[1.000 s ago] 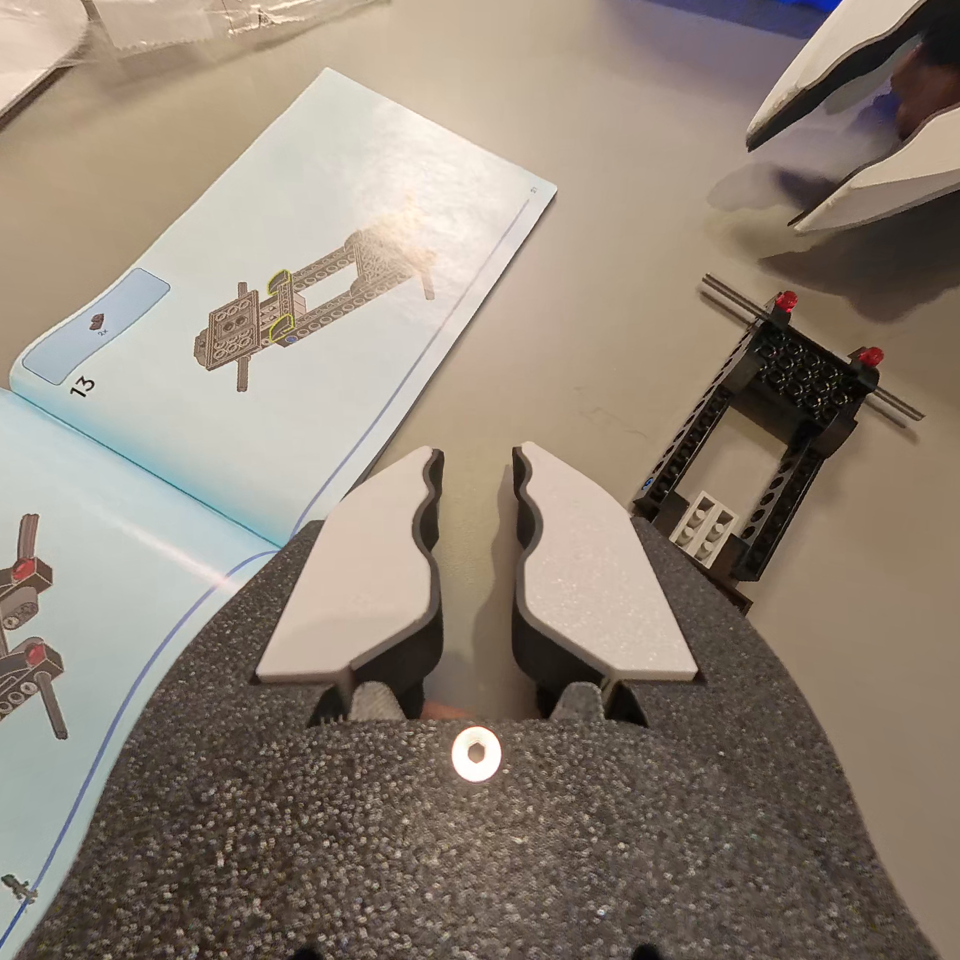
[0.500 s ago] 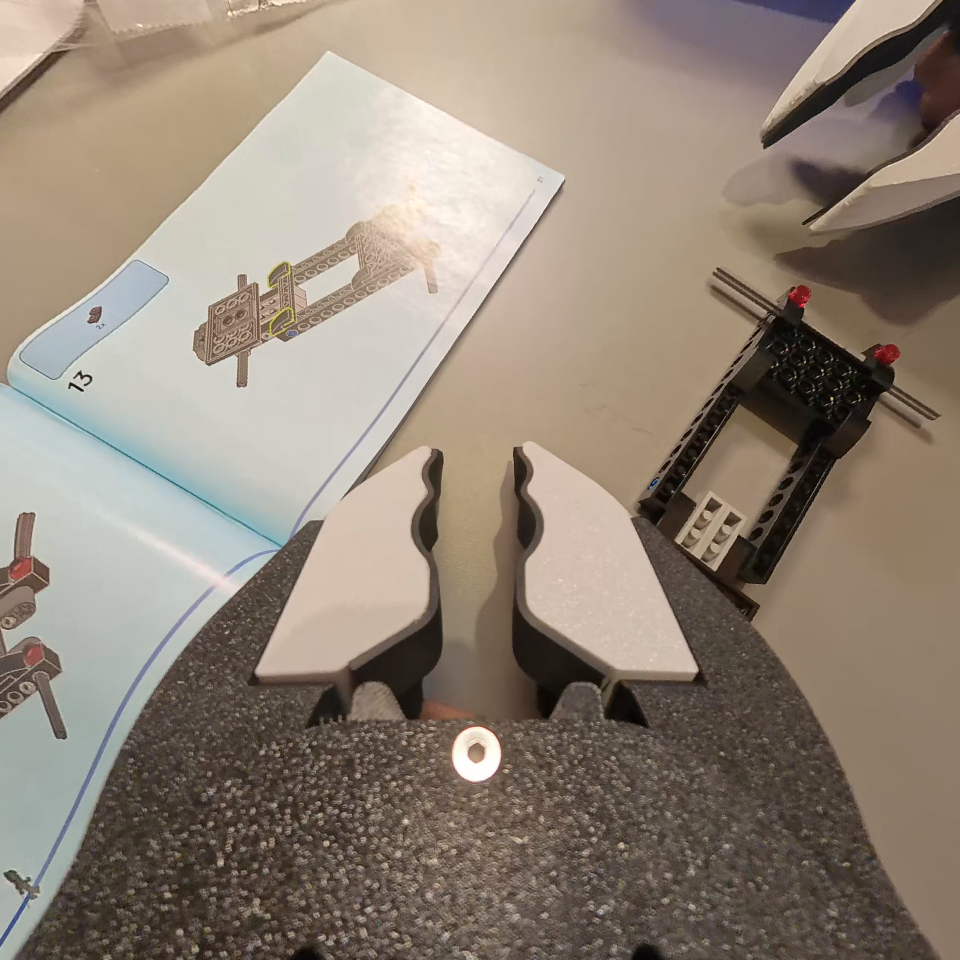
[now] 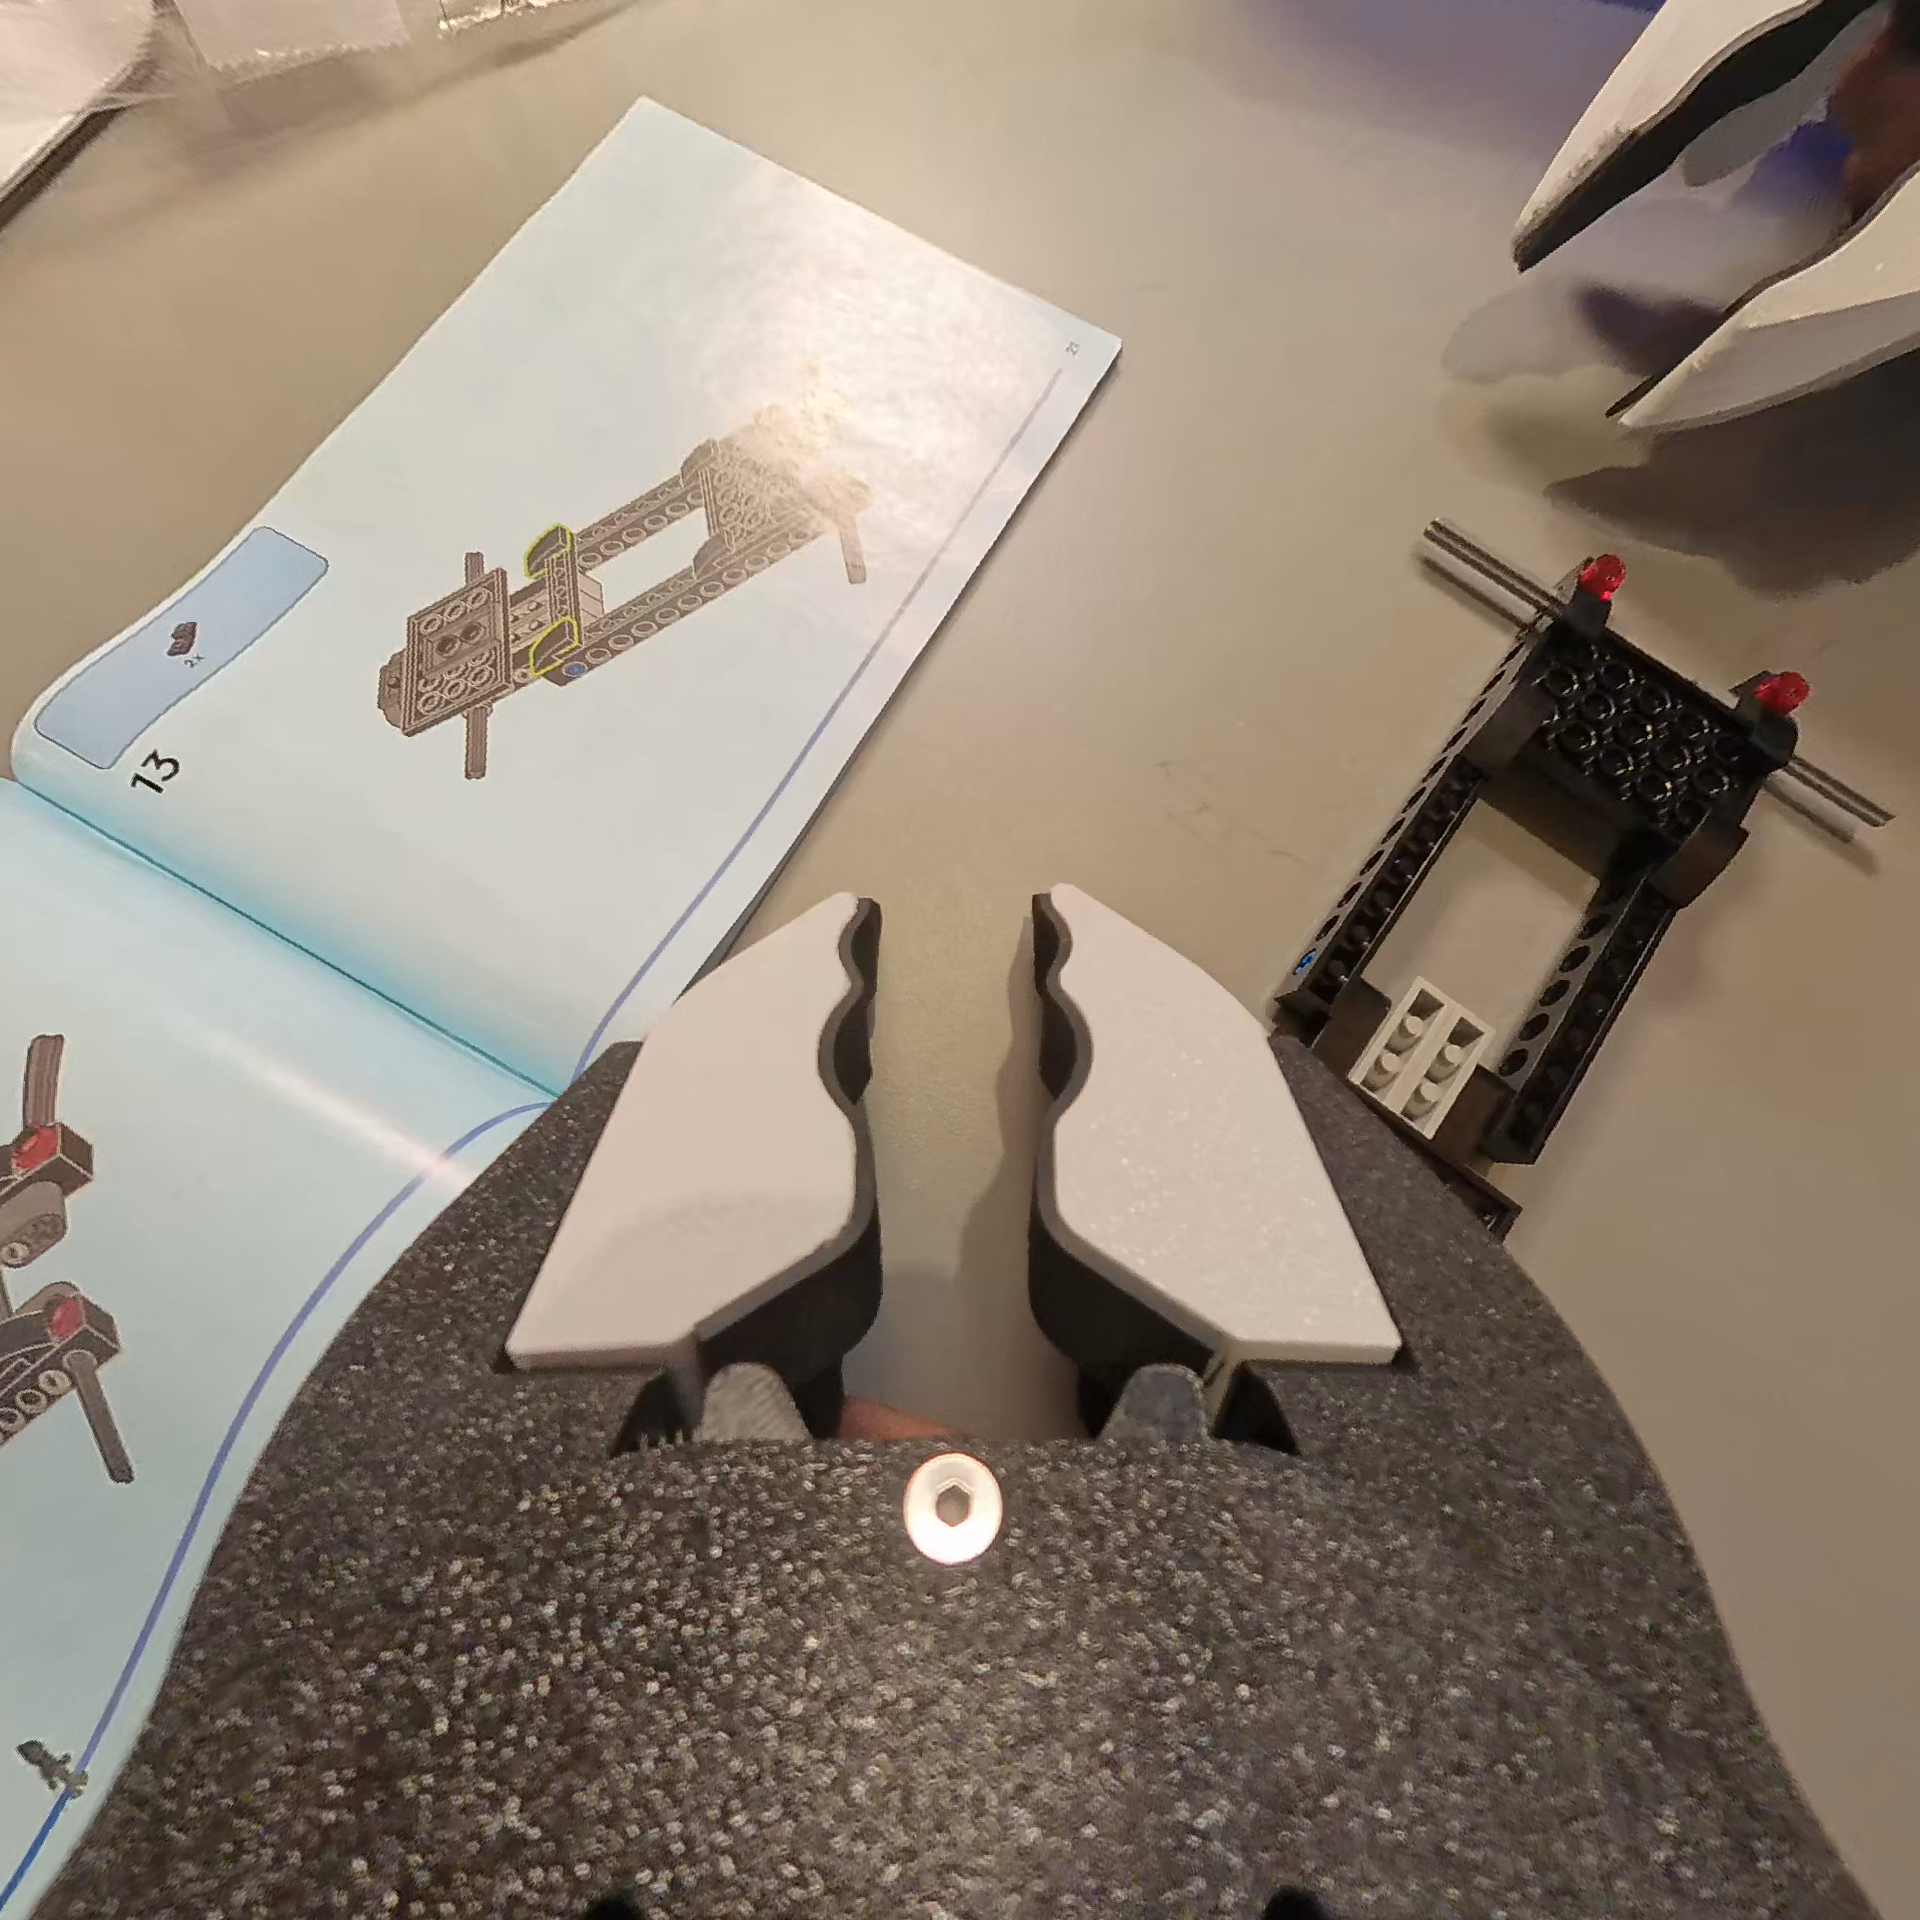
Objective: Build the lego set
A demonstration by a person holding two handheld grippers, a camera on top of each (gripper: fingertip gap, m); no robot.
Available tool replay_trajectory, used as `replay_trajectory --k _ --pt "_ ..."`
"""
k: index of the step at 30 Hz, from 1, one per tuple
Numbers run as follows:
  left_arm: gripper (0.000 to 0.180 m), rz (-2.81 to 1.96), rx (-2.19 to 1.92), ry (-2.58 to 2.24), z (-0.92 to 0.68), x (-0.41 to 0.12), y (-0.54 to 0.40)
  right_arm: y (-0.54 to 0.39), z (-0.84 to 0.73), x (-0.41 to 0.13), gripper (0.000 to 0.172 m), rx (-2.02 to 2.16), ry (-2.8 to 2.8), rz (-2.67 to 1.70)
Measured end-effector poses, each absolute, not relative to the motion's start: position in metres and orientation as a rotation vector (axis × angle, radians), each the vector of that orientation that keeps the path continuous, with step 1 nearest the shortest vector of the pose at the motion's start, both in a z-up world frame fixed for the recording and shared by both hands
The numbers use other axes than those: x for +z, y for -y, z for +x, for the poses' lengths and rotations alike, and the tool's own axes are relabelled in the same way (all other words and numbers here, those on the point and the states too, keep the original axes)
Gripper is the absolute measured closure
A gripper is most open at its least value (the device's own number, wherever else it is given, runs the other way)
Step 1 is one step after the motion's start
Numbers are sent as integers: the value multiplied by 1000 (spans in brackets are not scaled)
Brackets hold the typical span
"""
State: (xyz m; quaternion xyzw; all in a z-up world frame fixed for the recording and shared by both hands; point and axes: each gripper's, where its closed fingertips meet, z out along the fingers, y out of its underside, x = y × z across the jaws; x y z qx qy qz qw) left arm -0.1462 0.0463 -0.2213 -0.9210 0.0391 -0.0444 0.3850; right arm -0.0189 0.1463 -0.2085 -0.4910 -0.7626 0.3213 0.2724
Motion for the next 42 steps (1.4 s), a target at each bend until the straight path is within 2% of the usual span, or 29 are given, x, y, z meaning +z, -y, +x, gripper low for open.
replay_trajectory --k 15,32,35,38,42 --pt "146 -2117 -53 -249 -129 -188 -2 -149 -21 -221 135 757 2091 -1363" --pt "146 -2150 -68 -286 -120 -194 13 -149 -20 -222 133 773 2082 -1423" --pt "145 -2186 -86 -292 -119 -199 14 -126 -8 -197 134 968 2069 -1498" --pt "145 -2205 -85 -298 -119 -203 15 -118 15 -140 135 1134 2008 -1531" --pt "145 -2236 -86 -310 -118 -208 14 -166 52 -69 136 1101 1894 -1489"
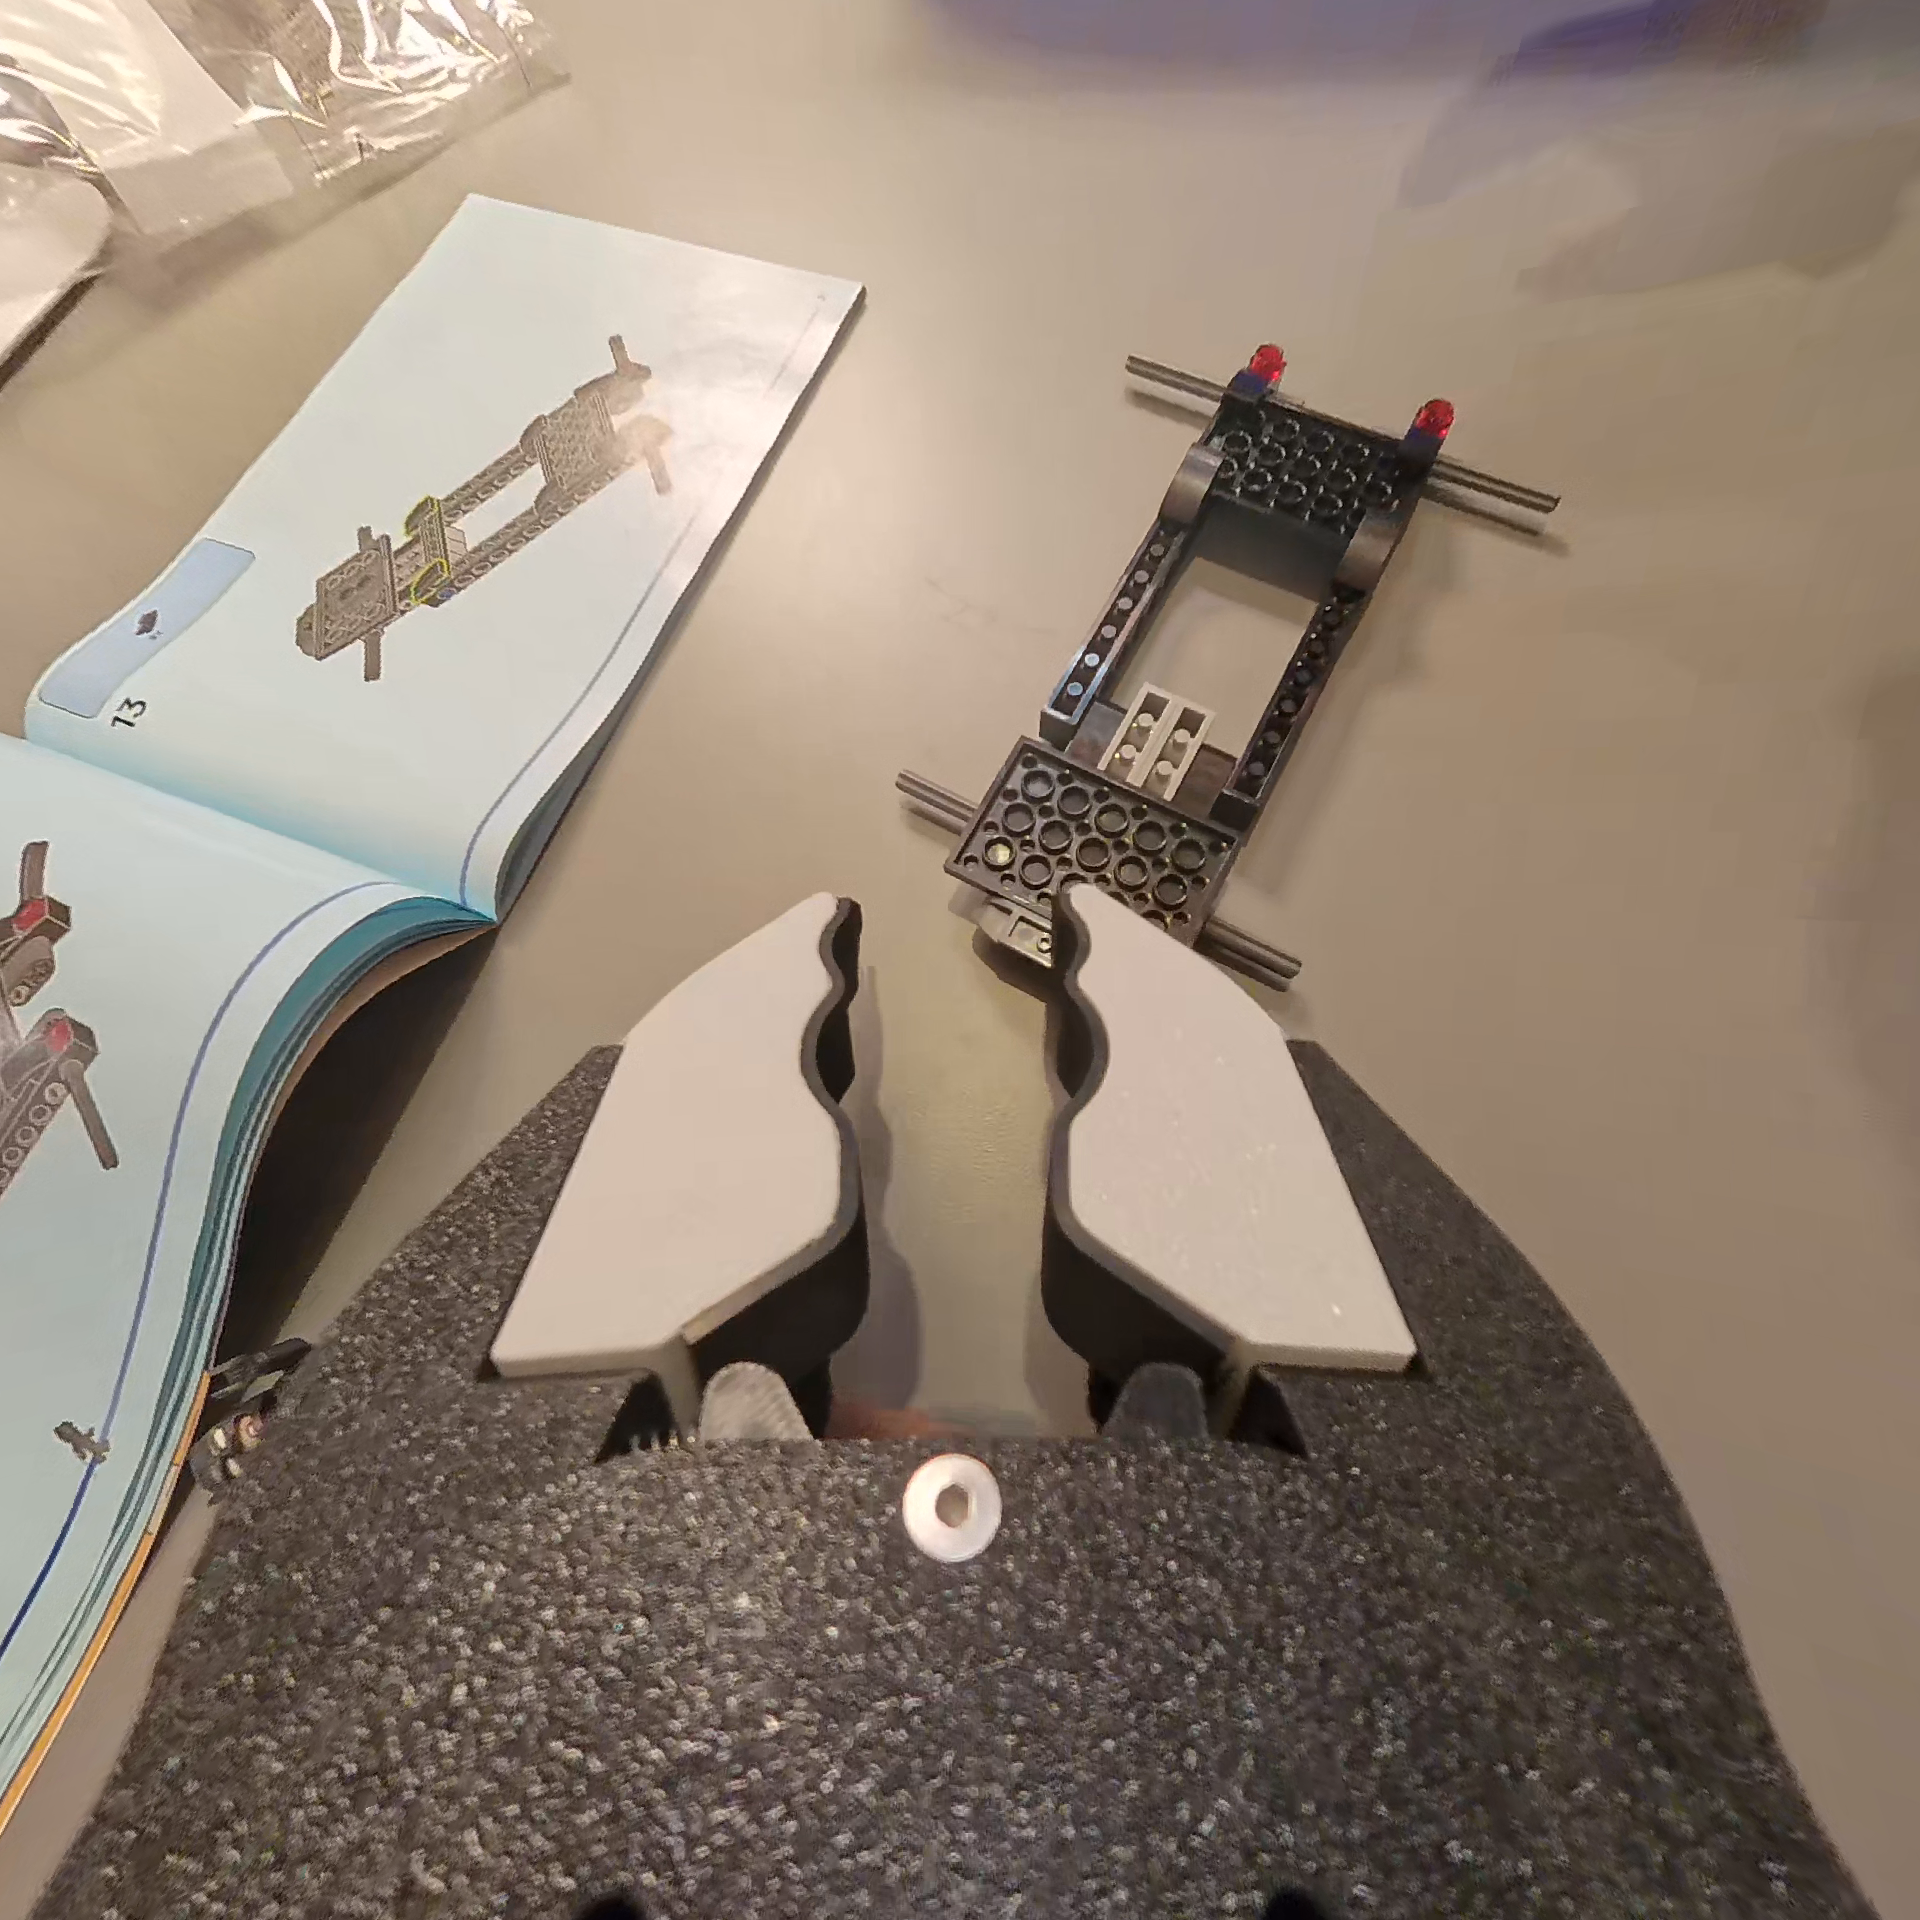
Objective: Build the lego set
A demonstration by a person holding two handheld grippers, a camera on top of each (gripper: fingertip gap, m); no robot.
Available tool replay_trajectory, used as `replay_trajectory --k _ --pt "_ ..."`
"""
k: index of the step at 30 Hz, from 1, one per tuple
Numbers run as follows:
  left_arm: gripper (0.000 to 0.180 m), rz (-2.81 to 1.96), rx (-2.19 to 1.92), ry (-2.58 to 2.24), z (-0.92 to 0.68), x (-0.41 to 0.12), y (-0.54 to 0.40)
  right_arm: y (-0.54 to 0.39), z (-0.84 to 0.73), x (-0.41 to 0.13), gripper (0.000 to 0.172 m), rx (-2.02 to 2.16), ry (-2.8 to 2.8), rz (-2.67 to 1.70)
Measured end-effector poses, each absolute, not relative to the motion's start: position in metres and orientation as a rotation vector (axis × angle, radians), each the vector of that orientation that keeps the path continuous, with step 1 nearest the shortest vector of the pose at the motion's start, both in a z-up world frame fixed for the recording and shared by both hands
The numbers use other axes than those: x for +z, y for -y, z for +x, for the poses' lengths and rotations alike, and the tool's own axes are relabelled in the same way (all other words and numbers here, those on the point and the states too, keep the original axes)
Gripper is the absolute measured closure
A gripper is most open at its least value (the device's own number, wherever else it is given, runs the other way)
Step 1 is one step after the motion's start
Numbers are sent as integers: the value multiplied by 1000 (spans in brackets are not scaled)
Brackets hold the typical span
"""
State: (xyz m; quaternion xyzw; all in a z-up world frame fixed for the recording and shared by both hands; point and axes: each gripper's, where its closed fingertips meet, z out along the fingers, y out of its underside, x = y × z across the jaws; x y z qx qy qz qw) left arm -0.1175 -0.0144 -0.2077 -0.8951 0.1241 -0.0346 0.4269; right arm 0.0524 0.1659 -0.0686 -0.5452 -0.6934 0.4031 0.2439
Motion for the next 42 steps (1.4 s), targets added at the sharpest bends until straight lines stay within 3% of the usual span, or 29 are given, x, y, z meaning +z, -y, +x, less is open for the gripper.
replay_trajectory --k 4,9,16,20,26,42 --pt "143 -2261 -150 -350 -111 -212 17 -271 70 -53 140 767 1874 -1388" --pt "143 -2274 -254 -329 -109 -212 18 -340 58 -114 142 629 2162 -1262" --pt "143 -2258 -333 -141 -125 -208 13 -343 29 -192 143 488 2563 -1016" --pt "144 -2256 -378 -67 -131 -207 12 -342 11 -192 145 525 2566 -886" --pt "144 -2257 -438 -16 -134 -208 11 -355 -31 -196 148 607 2386 -1253" --pt "145 -2267 -452 -20 -133 -209 11 -337 -29 -218 142 654 2726 -960"
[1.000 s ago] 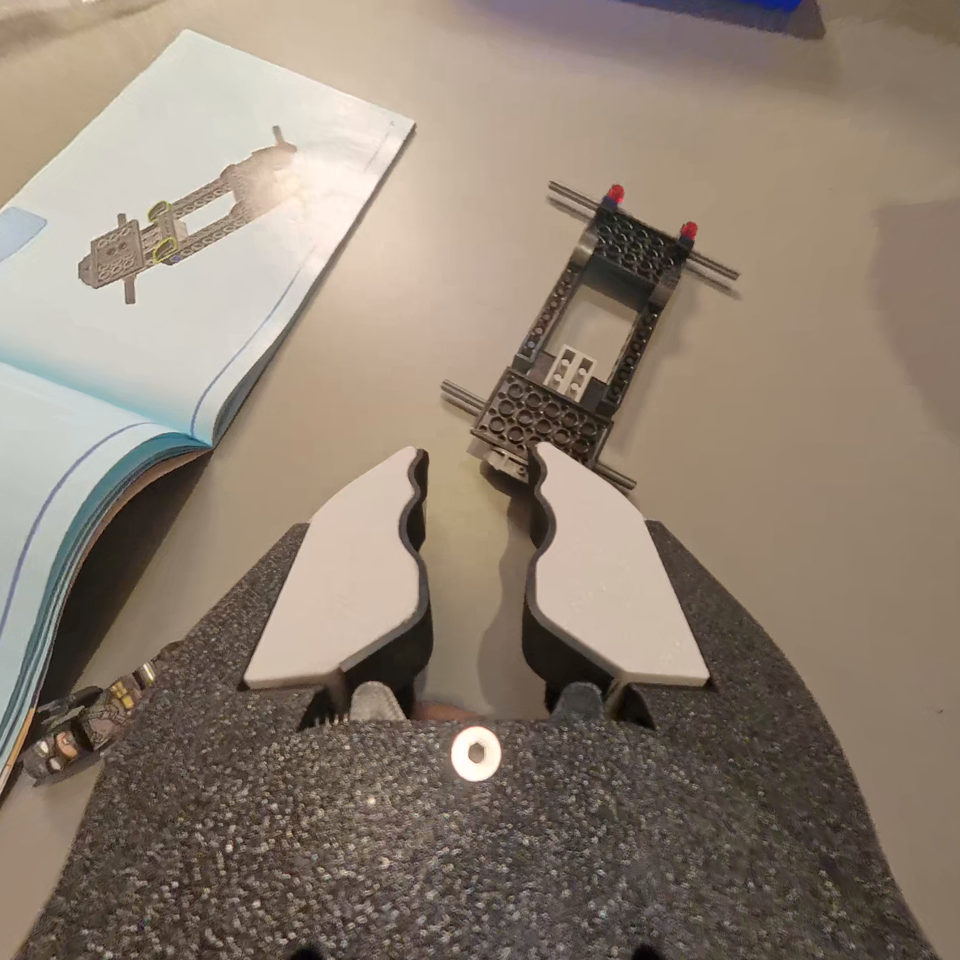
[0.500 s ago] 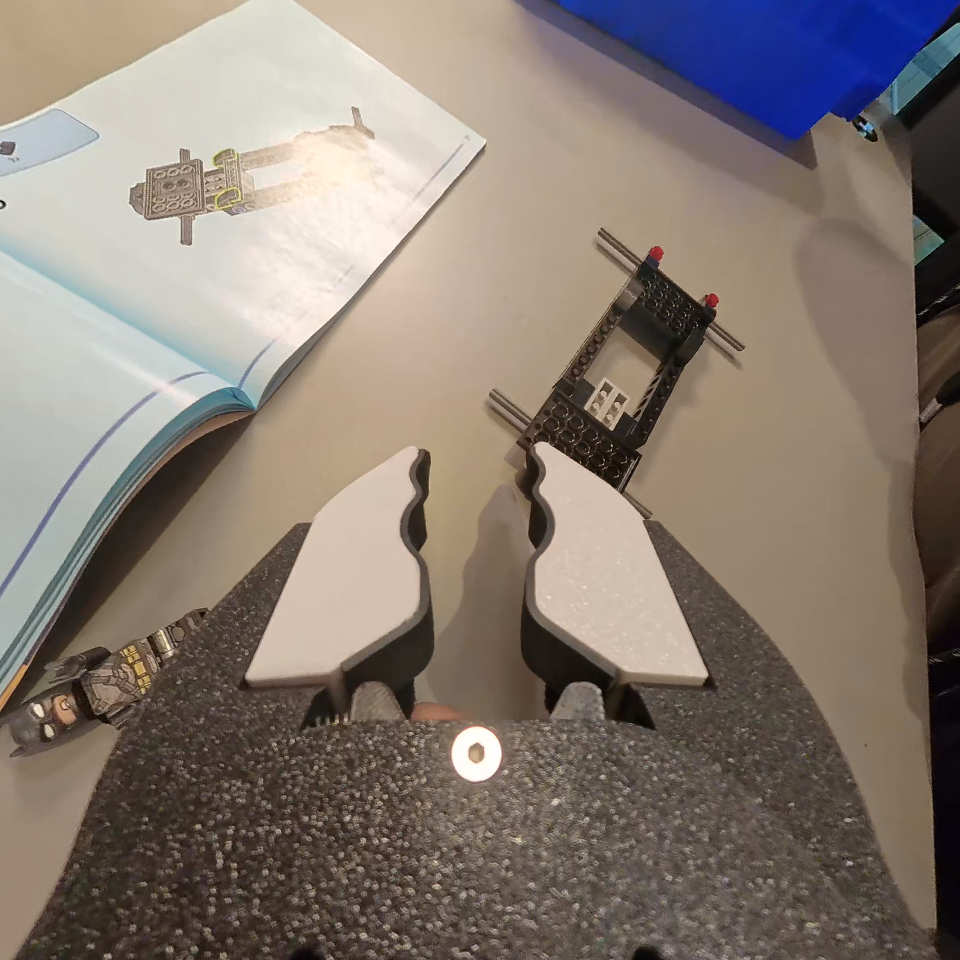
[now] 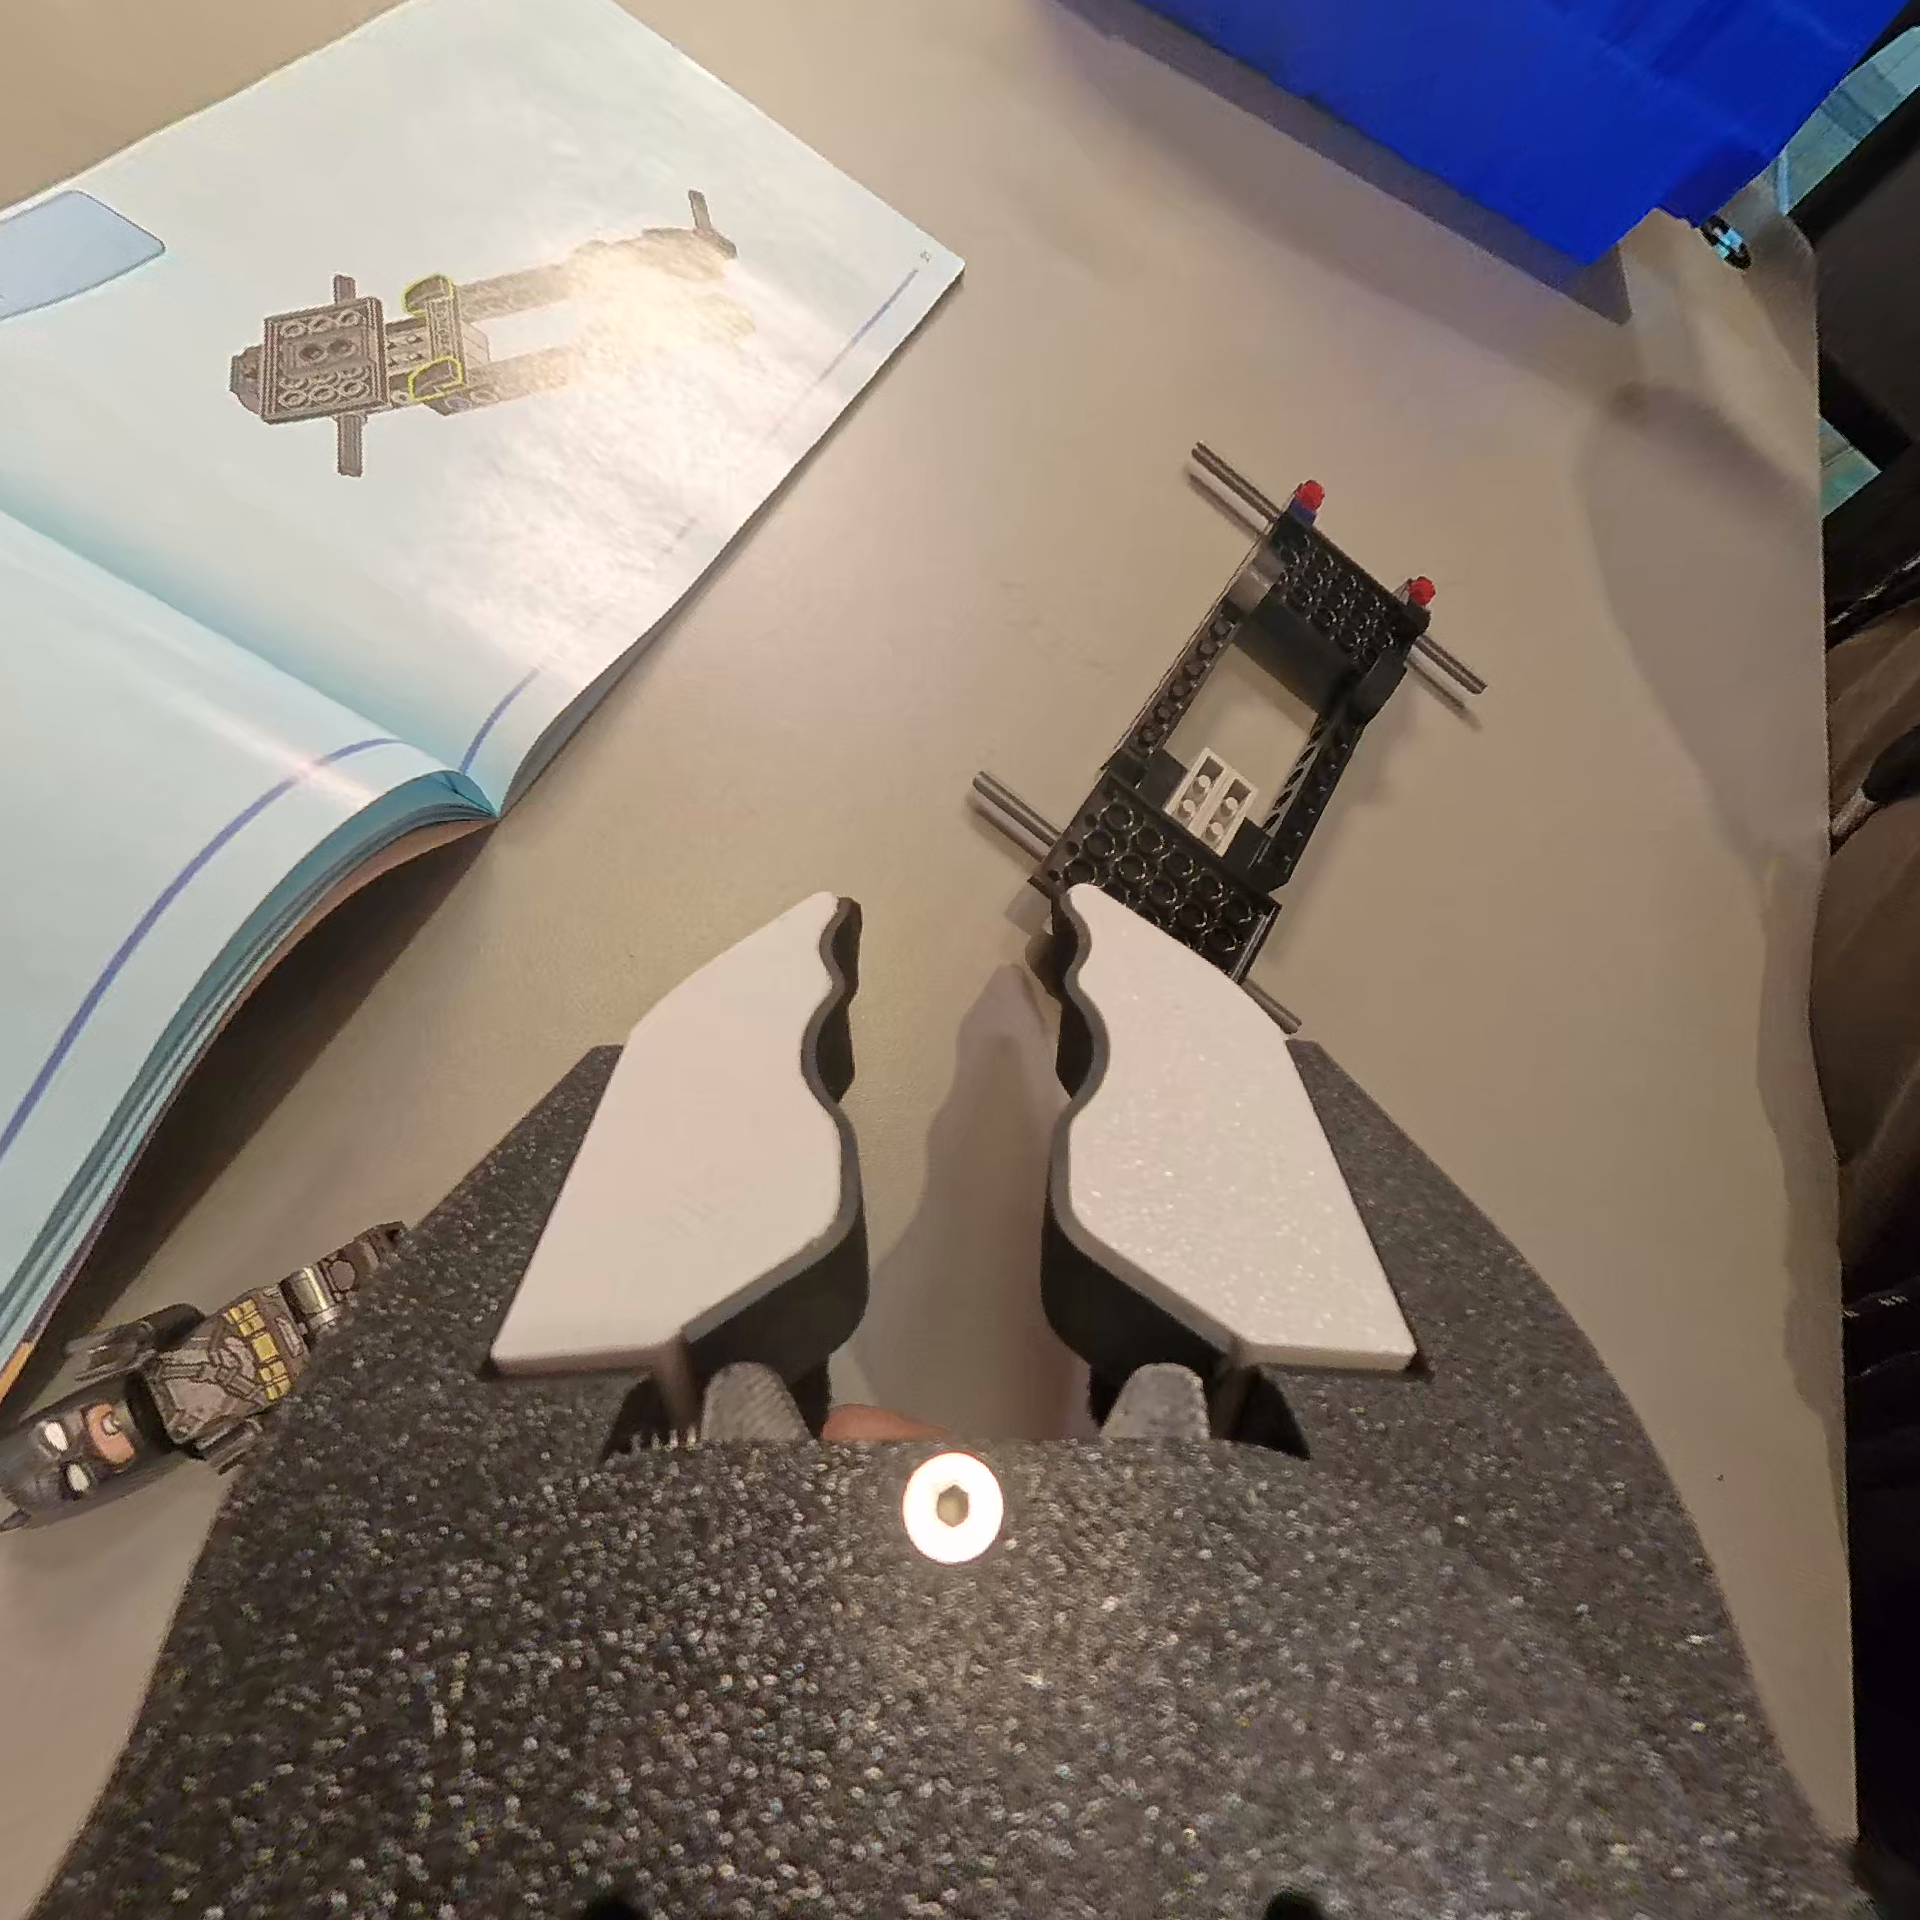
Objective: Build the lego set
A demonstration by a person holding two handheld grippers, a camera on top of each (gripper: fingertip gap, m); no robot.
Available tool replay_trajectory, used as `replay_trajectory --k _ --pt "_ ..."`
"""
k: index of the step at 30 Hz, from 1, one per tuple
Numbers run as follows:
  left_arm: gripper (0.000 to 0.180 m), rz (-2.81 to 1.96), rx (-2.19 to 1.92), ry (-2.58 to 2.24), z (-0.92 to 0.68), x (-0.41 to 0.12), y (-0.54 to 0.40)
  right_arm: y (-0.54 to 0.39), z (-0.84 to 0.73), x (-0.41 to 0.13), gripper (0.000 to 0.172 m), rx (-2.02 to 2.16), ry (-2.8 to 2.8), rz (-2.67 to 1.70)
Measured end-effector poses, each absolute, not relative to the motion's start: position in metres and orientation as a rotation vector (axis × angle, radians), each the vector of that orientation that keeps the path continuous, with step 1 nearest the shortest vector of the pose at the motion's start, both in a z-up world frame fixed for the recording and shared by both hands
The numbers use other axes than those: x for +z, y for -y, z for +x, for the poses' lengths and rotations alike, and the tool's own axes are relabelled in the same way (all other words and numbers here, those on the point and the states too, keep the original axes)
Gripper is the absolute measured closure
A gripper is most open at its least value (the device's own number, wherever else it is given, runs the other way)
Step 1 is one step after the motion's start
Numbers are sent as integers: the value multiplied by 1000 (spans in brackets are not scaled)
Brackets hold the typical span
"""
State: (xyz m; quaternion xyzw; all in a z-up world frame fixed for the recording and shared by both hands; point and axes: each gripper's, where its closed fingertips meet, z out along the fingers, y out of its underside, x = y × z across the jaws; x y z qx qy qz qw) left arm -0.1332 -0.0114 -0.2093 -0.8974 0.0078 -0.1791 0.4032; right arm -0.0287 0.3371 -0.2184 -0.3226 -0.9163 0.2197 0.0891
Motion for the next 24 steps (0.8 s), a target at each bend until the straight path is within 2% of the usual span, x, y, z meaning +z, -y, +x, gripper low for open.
replay_trajectory --k 4,11,17,24 --pt "145 -2269 -453 -6 -135 -210 11 -337 -27 -221 153 642 2755 -1008" --pt "145 -2276 -444 -10 -135 -211 11 -344 -18 -214 154 640 2684 -1133" --pt "145 -2218 -415 -57 -132 -202 10 -337 1 -164 154 737 2516 -1200" --pt "145 -2027 -383 53 -135 -153 -5 -306 7 -101 154 585 2414 -1124"
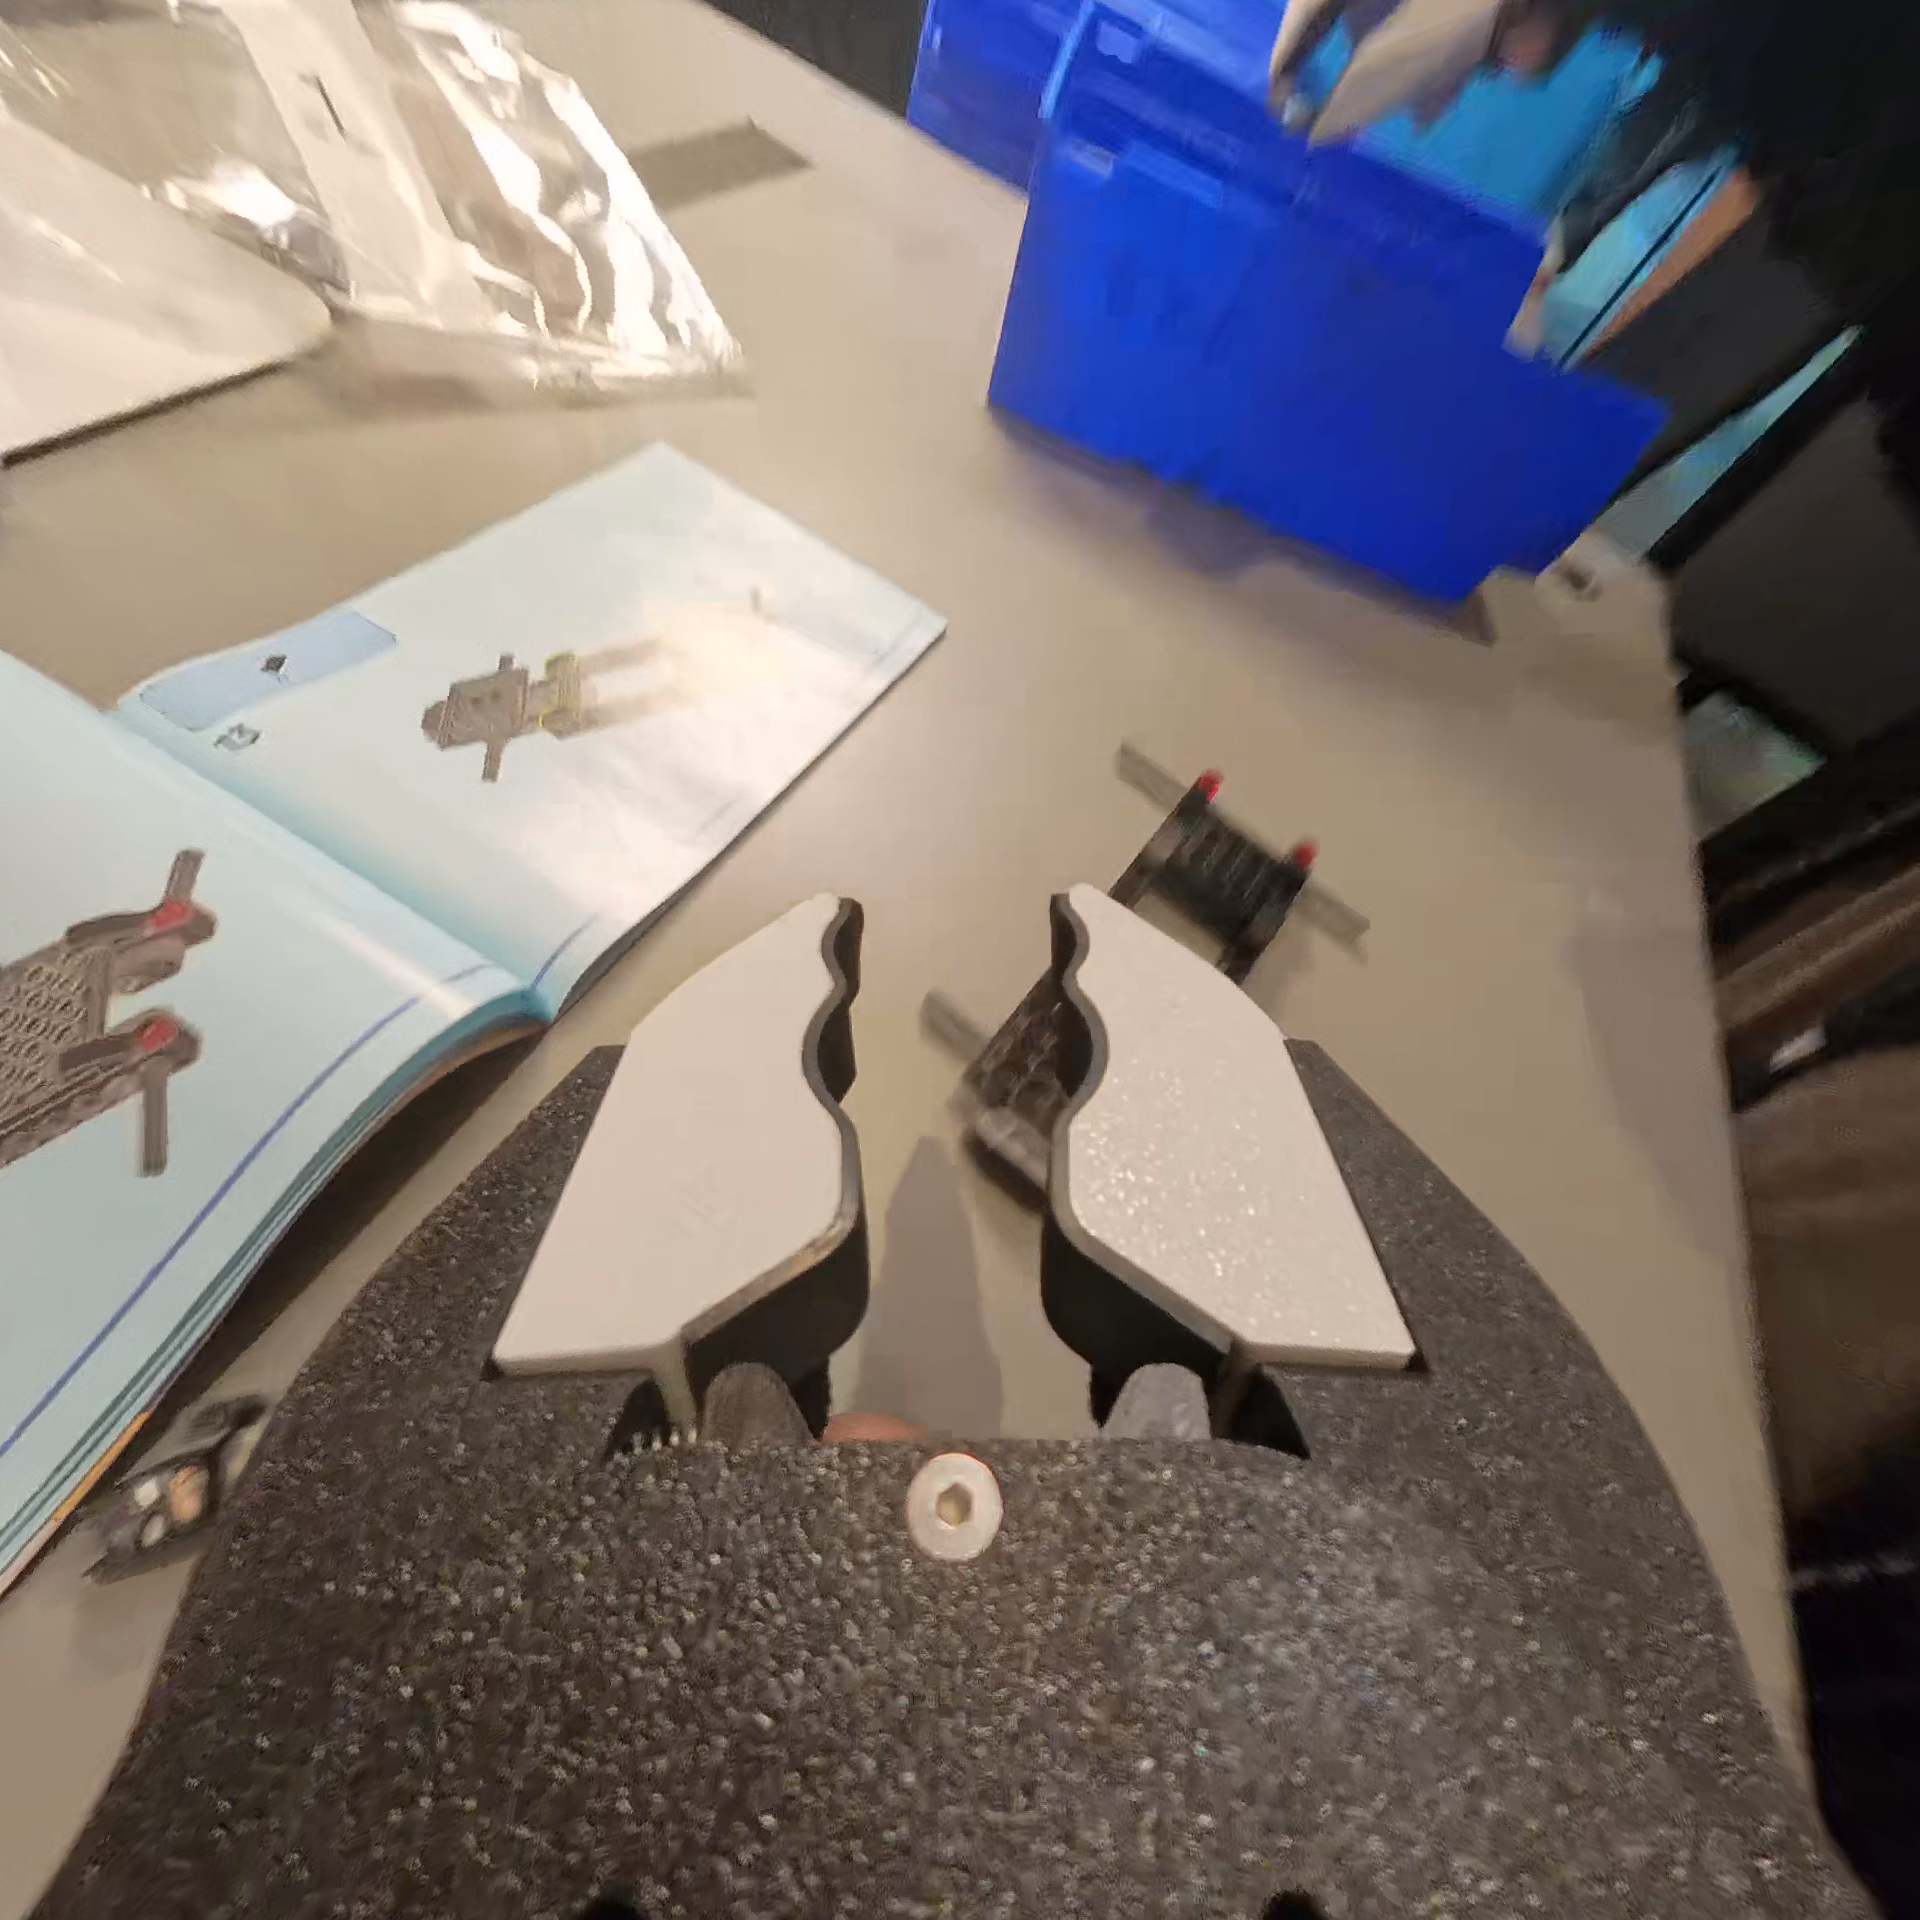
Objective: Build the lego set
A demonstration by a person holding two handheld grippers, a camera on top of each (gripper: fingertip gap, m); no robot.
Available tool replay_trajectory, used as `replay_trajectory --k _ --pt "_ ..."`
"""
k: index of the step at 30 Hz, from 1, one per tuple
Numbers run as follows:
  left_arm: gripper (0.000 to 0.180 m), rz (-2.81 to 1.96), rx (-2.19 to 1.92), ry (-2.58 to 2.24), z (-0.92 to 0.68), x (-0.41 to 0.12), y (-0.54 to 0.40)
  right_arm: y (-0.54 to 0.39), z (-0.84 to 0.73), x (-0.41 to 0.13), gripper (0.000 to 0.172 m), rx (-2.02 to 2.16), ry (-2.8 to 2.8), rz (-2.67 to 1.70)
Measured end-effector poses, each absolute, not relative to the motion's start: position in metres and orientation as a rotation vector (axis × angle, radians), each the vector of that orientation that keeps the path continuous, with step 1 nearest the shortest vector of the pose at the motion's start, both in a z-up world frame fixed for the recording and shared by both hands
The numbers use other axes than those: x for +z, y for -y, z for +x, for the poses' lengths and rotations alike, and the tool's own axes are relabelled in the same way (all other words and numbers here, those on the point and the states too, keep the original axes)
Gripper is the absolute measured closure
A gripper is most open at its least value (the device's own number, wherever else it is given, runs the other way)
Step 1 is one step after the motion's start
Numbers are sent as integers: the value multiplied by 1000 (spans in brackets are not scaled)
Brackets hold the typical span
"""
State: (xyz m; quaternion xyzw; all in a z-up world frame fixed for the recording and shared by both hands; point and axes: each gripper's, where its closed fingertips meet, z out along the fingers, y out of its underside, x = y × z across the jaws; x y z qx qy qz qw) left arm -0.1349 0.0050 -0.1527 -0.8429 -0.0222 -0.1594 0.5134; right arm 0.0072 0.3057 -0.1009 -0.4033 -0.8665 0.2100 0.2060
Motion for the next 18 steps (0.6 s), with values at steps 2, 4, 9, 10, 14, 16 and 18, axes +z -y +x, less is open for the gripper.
replay_trajectory --k 2,4,9,10,14,16,18 --pt "145 -1947 -466 93 -125 -131 -16 -282 -1 -89 154 556 2397 -1103" --pt "146 -1889 -581 130 -110 -112 -28 -248 -11 -85 154 557 2382 -1091" --pt "147 -1808 -875 174 -67 -95 -48 -158 -32 -100 154 529 2285 -1133" --pt "147 -1803 -912 190 -62 -97 -50 -138 -34 -104 154 553 2270 -1117" --pt "147 -1796 -1017 246 -56 -110 -49 -84 -49 -121 154 608 2179 -975" --pt "147 -1824 -1003 250 -57 -119 -46 -67 -58 -129 155 658 2144 -882" --pt "147 -1867 -906 272 -65 -129 -46 -60 -65 -138 155 680 2119 -852"
